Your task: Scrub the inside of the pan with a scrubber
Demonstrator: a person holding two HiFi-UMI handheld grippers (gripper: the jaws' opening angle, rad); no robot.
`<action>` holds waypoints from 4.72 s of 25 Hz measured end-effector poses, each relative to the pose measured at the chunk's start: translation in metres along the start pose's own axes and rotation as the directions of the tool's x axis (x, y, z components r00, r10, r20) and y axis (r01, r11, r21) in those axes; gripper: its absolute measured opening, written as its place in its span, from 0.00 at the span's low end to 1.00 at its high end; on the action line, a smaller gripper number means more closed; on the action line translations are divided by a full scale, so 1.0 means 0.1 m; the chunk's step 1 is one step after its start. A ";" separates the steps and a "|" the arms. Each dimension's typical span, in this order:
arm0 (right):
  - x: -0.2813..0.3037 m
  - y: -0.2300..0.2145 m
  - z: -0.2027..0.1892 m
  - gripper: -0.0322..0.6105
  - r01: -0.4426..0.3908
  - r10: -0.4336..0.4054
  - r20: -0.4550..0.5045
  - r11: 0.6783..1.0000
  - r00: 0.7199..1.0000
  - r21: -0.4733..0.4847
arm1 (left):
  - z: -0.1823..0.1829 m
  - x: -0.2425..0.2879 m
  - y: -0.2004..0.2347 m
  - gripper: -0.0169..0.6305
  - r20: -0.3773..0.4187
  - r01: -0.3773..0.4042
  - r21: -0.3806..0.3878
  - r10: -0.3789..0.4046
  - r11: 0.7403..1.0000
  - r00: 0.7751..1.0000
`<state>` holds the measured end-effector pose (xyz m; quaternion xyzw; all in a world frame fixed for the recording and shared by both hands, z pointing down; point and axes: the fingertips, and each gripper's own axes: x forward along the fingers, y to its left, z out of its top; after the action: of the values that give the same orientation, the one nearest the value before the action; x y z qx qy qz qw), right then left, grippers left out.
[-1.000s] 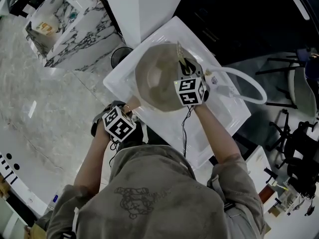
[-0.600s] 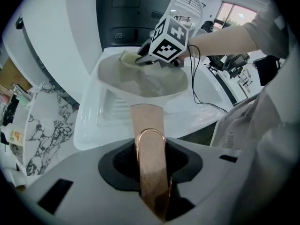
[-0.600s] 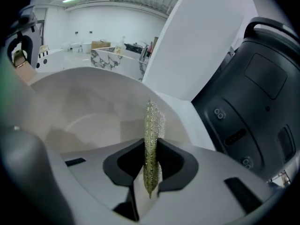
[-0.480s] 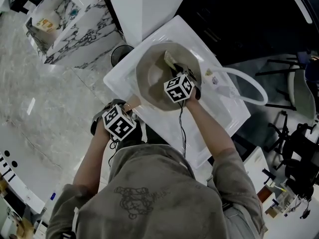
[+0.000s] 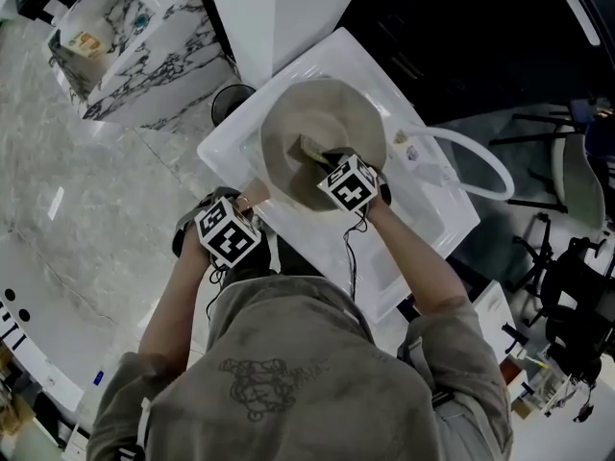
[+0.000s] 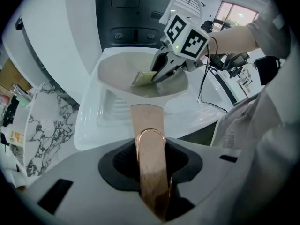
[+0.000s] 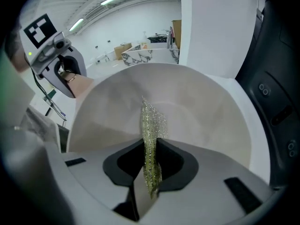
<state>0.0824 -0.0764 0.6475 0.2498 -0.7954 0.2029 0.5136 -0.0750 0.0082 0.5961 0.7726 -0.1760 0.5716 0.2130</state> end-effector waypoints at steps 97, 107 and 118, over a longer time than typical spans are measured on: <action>-1.89 0.56 1.17 0.17 -0.110 -0.034 0.625 0.976 0.780 0.191 | 0.18 -0.97 0.18 0.39 0.236 -0.182 0.032 0.169 0.983 0.957; -2.75 0.61 1.43 0.17 0.061 -0.193 0.751 0.978 0.631 0.200 | 0.77 -1.87 0.02 0.30 0.551 -0.241 -0.024 0.214 0.970 0.807; -3.74 0.81 1.48 0.17 0.224 -0.352 0.837 0.934 0.420 0.280 | 1.33 -2.71 -0.17 0.10 0.802 -0.410 -0.043 0.276 0.911 0.529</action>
<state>0.0570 -0.0274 0.2407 0.4818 -0.8752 0.0048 0.0446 -0.0356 -0.0400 0.3004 0.9079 -0.3567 0.2107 -0.0636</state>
